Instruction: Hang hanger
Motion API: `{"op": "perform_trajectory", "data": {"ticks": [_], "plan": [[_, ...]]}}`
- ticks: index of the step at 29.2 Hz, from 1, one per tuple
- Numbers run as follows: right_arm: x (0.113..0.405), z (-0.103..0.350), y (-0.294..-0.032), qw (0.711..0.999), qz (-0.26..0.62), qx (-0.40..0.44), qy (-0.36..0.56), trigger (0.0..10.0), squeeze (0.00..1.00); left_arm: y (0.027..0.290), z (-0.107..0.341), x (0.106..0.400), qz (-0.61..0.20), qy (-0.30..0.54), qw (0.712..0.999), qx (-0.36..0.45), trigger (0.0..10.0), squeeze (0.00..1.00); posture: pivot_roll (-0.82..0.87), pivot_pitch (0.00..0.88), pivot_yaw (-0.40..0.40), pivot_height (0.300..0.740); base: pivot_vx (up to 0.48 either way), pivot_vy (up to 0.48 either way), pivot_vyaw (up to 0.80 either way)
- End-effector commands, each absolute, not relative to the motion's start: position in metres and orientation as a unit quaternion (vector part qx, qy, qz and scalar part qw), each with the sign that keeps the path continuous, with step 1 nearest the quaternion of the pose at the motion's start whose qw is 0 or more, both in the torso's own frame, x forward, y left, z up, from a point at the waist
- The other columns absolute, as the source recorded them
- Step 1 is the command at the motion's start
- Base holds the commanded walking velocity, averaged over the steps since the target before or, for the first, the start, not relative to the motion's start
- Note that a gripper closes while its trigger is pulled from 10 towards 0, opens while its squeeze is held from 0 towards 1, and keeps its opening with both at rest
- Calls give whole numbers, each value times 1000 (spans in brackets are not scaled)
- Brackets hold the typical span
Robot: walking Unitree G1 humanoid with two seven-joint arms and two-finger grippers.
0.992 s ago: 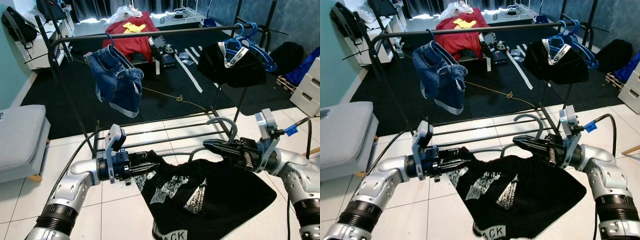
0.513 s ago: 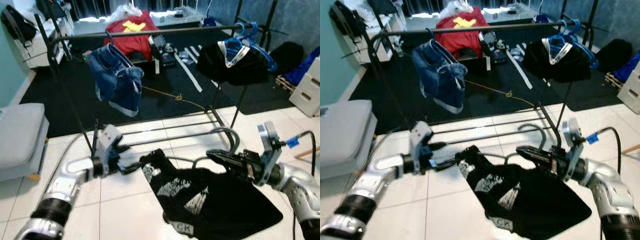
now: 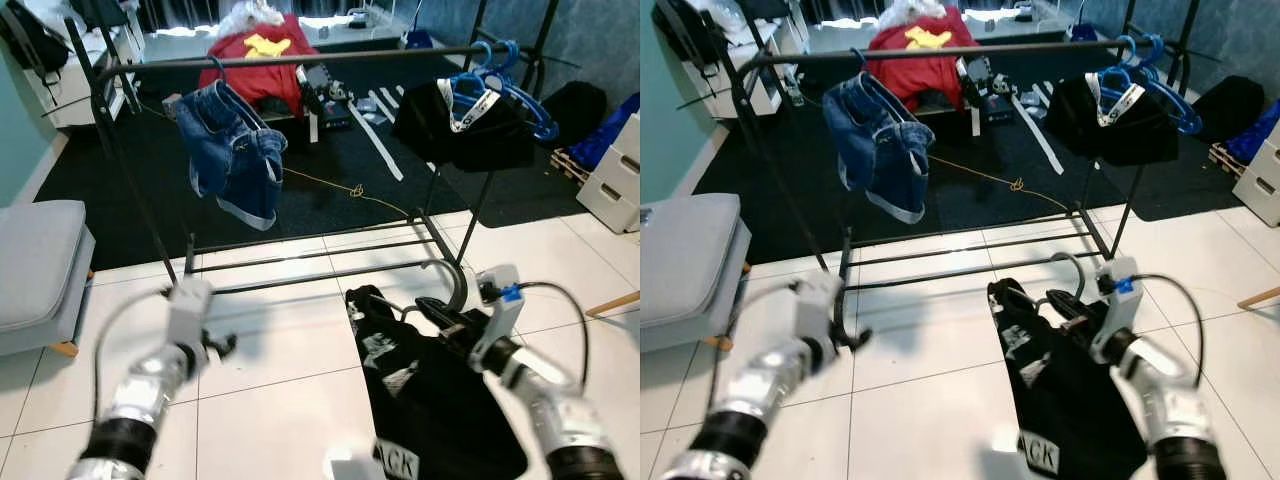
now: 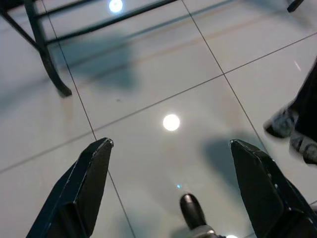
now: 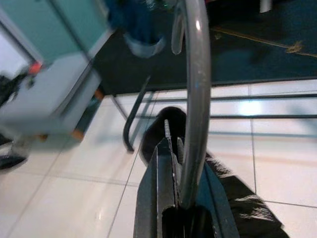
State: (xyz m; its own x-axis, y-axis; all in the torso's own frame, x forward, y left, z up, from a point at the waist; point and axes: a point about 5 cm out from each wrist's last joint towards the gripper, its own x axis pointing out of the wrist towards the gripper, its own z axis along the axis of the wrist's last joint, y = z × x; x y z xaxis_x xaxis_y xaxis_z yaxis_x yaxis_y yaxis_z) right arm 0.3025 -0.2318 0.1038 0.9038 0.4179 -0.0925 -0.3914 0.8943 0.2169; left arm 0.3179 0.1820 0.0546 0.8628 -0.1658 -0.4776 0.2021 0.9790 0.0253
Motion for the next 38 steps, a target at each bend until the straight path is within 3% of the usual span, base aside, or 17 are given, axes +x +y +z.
{"op": "perform_trajectory", "data": {"ticks": [1, 2, 5, 7, 10, 15, 16, 18, 23, 32, 38], "plan": [[304, 111, -235, 976, 181, 117, 40, 10000, 0, 176, 60, 319, -116, 213, 970, 7, 10000, 0, 38, 127, 36, 740, 0, 0, 0], [310, 112, -230, 982, 128, 136, 16, 10000, 0, 166, 72, 322, -93, 174, 977, -81, 10000, 0, 36, 127, 33, 740, 0, 0, 0], [317, 113, -223, 991, 84, 105, 12, 10000, 0, 167, 77, 326, -30, 194, 980, -35, 10000, 0, 35, 121, 30, 740, 0, 0, 0], [321, 111, -211, 994, 82, 59, 32, 10000, 0, 157, 86, 326, -78, 150, 984, -65, 10000, 0, 40, 115, 26, 740, 0, 0, 0], [321, 112, -200, 992, 114, 44, 9, 10000, 0, 148, 85, 318, -62, 159, 985, -32, 10000, 0, 47, 106, 24, 740, 0, 0, 0], [320, 106, -197, 995, 91, 33, 17, 10000, 0, 137, 84, 309, -81, 141, 985, -49, 10000, 0, 49, 97, 28, 740, 0, 0, 0], [318, 94, -199, 995, 68, -13, 66, 10000, 0, 136, 87, 307, -80, 113, 989, -42, 10000, 0, 49, 89, 28, 740, 0, 0, 0], [317, 89, -201, 994, 58, -35, 84, 10000, 0, 136, 89, 306, -78, 99, 991, -37, 10000, 0, 49, 89, 28, 740, 0, 0, 0], [317, 89, -203, 993, 34, -82, 76, 10000, 0, 137, 95, 306, -95, 89, 991, -21, 10000, 0, 44, 84, 36, 740, 0, 0, 0], [317, 92, -203, 998, 16, -13, 54, 10000, 0, 125, 108, 307, -137, 52, 989, -6, 10000, 0, 37, 72, 42, 740, 0, 0, 0], [322, 114, -217, 999, -37, -34, -11, 10000, 0, 117, 107, 306, -164, 47, 985, 19, 10000, 0, 40, 68, 51, 740, 0, 0, 0]]}}
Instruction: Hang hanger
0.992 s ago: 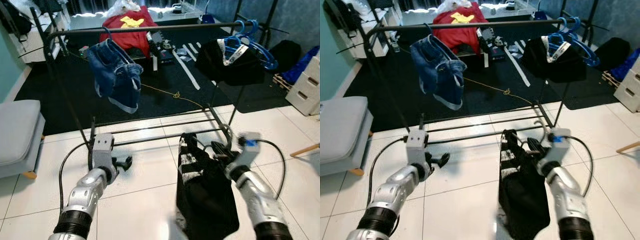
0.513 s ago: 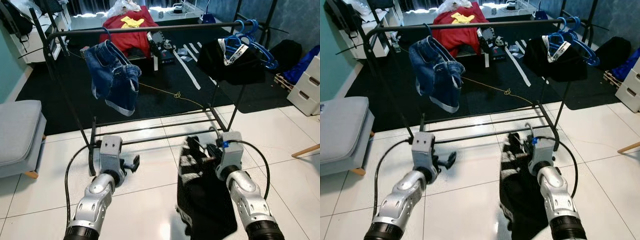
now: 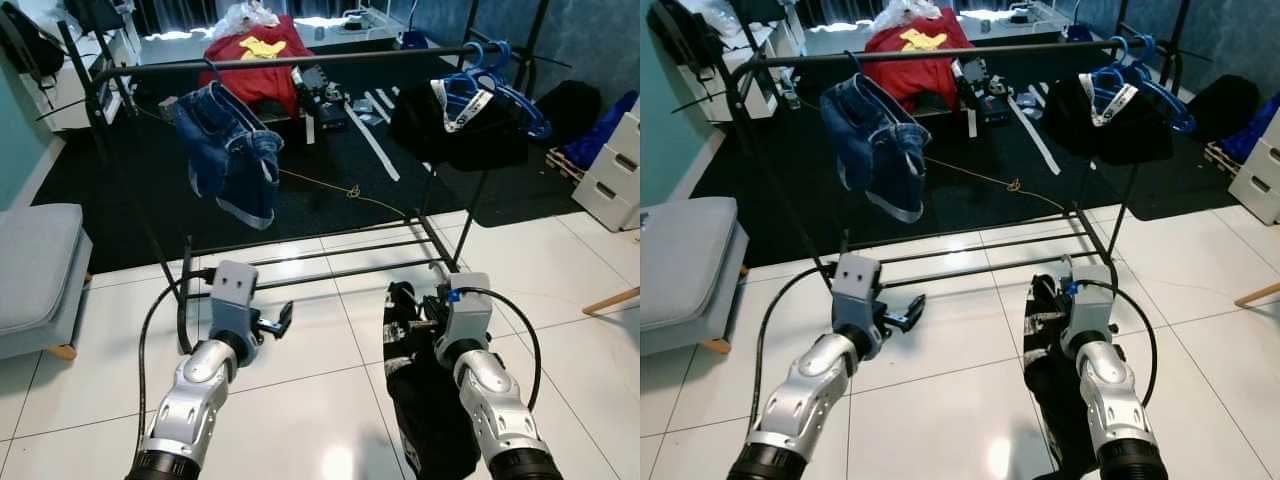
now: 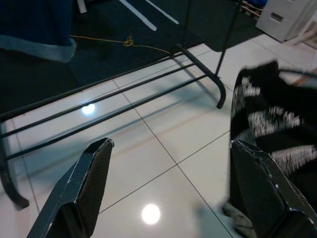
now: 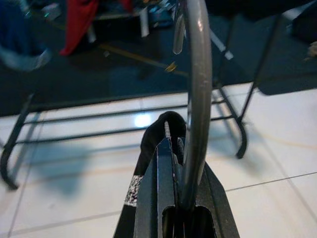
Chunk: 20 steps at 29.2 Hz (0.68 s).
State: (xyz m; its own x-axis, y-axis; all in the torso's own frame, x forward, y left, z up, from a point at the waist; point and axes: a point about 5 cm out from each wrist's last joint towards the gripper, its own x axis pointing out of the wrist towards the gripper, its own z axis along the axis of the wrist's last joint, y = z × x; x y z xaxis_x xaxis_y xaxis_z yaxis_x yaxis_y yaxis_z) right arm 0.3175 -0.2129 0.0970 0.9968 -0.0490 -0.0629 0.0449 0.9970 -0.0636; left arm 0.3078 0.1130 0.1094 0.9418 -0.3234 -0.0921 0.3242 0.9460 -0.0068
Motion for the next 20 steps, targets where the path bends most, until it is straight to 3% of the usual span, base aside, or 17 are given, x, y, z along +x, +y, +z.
{"op": "perform_trajectory", "data": {"ticks": [1, 4, 9, 20], "plan": [[322, 121, -224, 997, -52, -56, -26, 10000, 0, 117, 108, 306, -160, 47, 986, 17, 10000, 0, 41, 67, 54, 740, 0, 0, 0], [323, 153, -240, 979, -78, -160, -95, 10000, 0, 117, 108, 307, -156, 48, 987, 8, 10000, 0, 32, 65, 65, 740, 0, 0, 0], [322, 180, -239, 959, -77, -223, -158, 10000, 0, 116, 107, 307, -167, 54, 984, 4, 10000, 0, 11, 56, 75, 740, 0, 0, 0], [319, 182, -230, 955, -75, -217, -187, 10000, 0, 110, 110, 311, -194, 43, 980, 19, 10000, 0, 15, 43, 79, 740, 0, 0, 0]]}}
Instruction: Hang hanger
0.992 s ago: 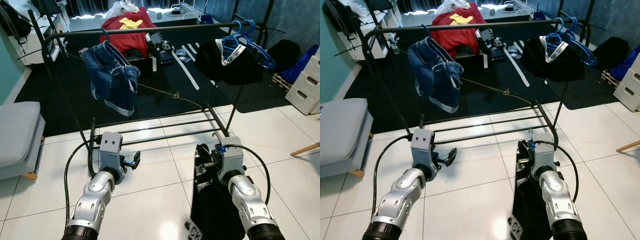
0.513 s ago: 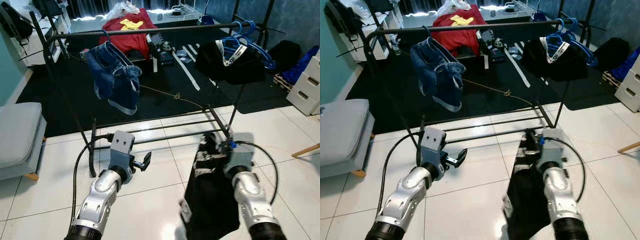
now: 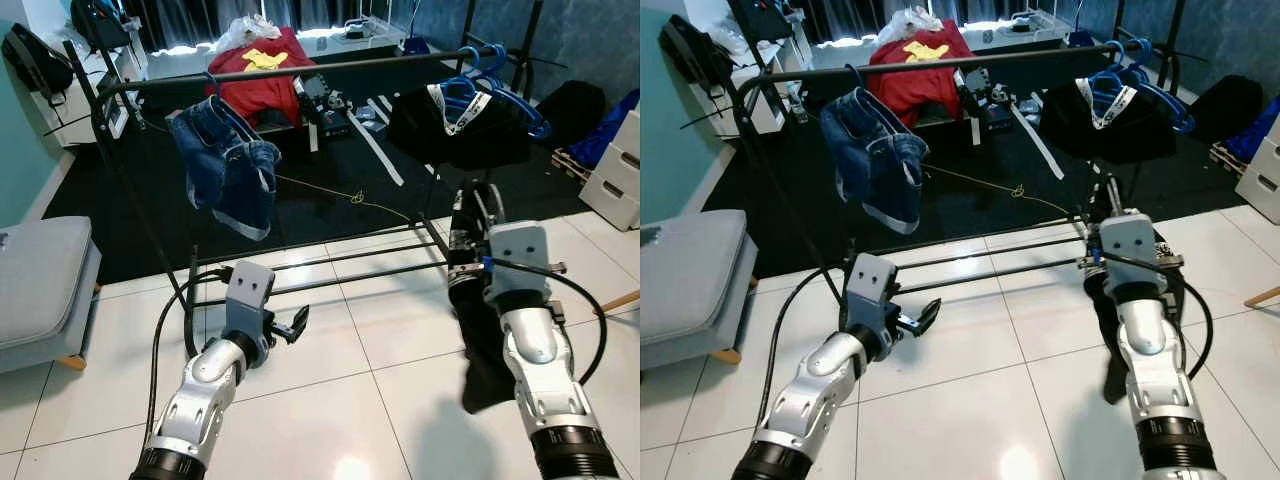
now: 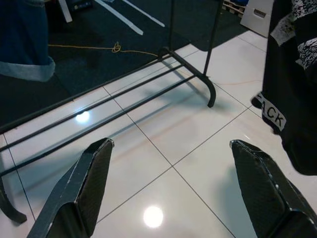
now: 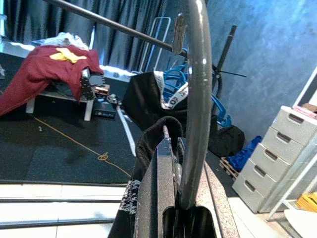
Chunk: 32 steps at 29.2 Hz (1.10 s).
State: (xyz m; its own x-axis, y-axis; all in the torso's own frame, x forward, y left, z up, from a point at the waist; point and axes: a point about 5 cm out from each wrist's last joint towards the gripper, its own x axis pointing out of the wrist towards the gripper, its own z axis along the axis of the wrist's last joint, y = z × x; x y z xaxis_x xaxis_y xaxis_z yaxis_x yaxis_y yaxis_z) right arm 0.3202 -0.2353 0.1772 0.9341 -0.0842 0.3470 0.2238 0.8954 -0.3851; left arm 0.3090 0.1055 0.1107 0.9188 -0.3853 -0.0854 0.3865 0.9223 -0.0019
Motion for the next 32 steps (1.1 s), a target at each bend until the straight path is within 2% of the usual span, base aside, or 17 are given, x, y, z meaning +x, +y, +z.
{"op": "perform_trajectory", "data": {"ticks": [1, 2, 5, 7, 13, 32], "plan": [[323, 167, -230, 975, -68, -159, -138, 10000, 0, 113, 112, 313, -180, 36, 983, 19, 10000, 0, 18, 43, 80, 740, 0, 0, 0], [323, 167, -230, 975, -68, -159, -138, 10000, 0, 113, 112, 313, -180, 36, 983, 19, 10000, 0, 18, 43, 80, 740, 0, 0, 0], [324, 132, -227, 997, -58, -37, -40, 10000, 0, 116, 116, 315, -168, 28, 985, 21, 10000, 0, 27, 43, 76, 740, 0, 0, 0], [324, 123, -227, 998, -63, -17, -18, 10000, 0, 115, 116, 315, -173, 29, 984, 22, 10000, 0, 27, 43, 76, 740, 0, 0, 0], [319, 105, -219, 998, -59, -1, 14, 10000, 0, 111, 114, 312, -199, 36, 979, 17, 10000, 0, 30, 39, 81, 740, 0, 0, 0], [315, 96, -212, 999, -24, 7, 29, 10000, 0, 109, 113, 312, -203, 34, 979, 10, 10000, 0, 27, 39, 76, 740, 423, 0, 0]]}}
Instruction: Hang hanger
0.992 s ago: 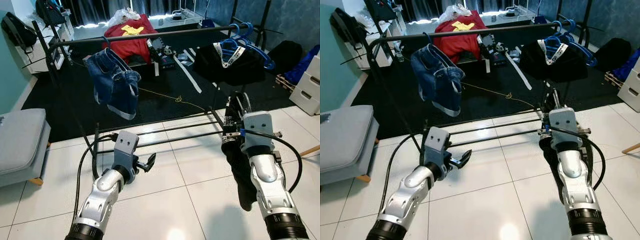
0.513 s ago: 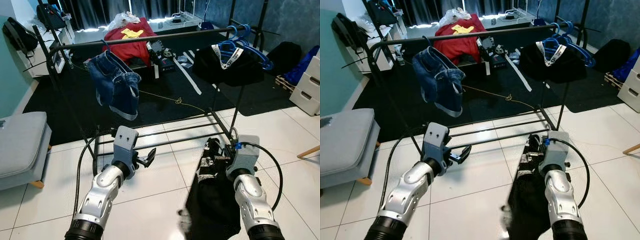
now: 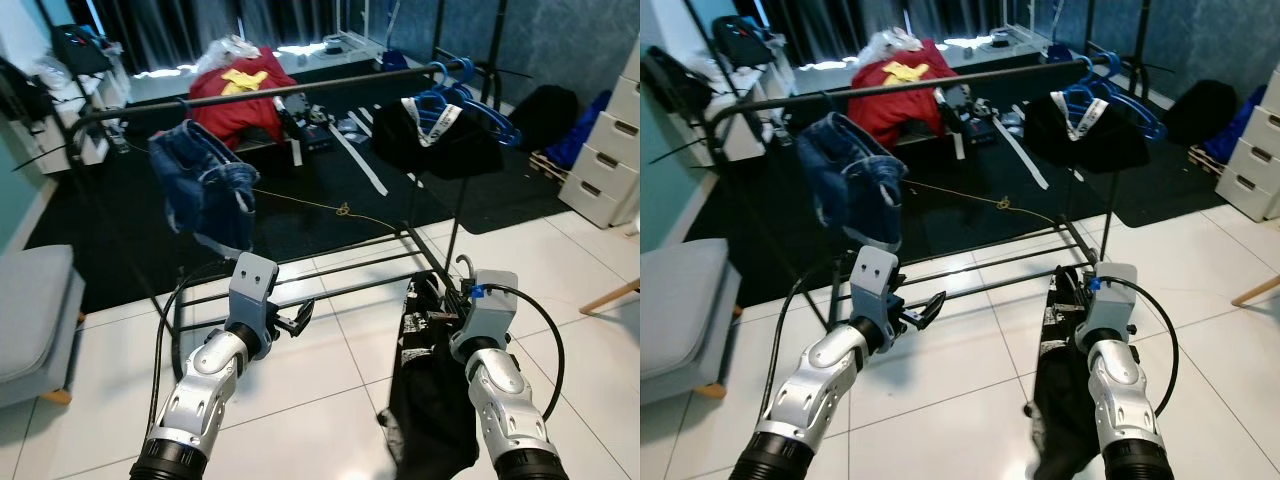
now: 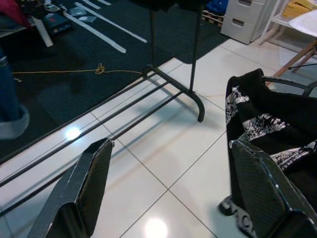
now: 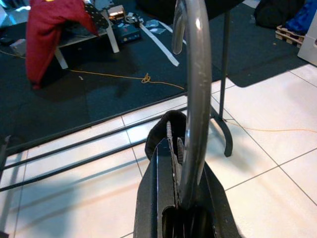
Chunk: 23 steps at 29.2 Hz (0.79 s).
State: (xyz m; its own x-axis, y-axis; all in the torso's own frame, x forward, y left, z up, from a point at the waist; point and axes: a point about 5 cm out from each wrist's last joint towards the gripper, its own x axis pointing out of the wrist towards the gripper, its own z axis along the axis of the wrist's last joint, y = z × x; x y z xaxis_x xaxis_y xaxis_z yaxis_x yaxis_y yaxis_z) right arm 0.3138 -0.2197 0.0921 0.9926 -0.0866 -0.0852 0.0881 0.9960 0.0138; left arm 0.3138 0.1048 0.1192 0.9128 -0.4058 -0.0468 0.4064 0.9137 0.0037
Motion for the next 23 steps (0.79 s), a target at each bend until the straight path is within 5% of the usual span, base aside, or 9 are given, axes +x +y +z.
{"op": "perform_trajectory", "data": {"ticks": [1, 9, 23], "plan": [[315, 96, -211, 999, -21, 6, 29, 10000, 0, 109, 113, 312, -203, 34, 979, 10, 10000, 0, 27, 39, 76, 740, 454, 0, 0], [315, 98, -211, 1000, -18, 8, 23, 10000, 0, 107, 113, 312, -204, 34, 978, 7, 10000, 0, 23, 42, 78, 740, 454, 0, -400], [317, 102, -212, 1000, -21, 12, 17, 10000, 0, 111, 115, 316, -198, 33, 980, 10, 10000, 0, 22, 39, 81, 740, 443, 0, 0]]}}
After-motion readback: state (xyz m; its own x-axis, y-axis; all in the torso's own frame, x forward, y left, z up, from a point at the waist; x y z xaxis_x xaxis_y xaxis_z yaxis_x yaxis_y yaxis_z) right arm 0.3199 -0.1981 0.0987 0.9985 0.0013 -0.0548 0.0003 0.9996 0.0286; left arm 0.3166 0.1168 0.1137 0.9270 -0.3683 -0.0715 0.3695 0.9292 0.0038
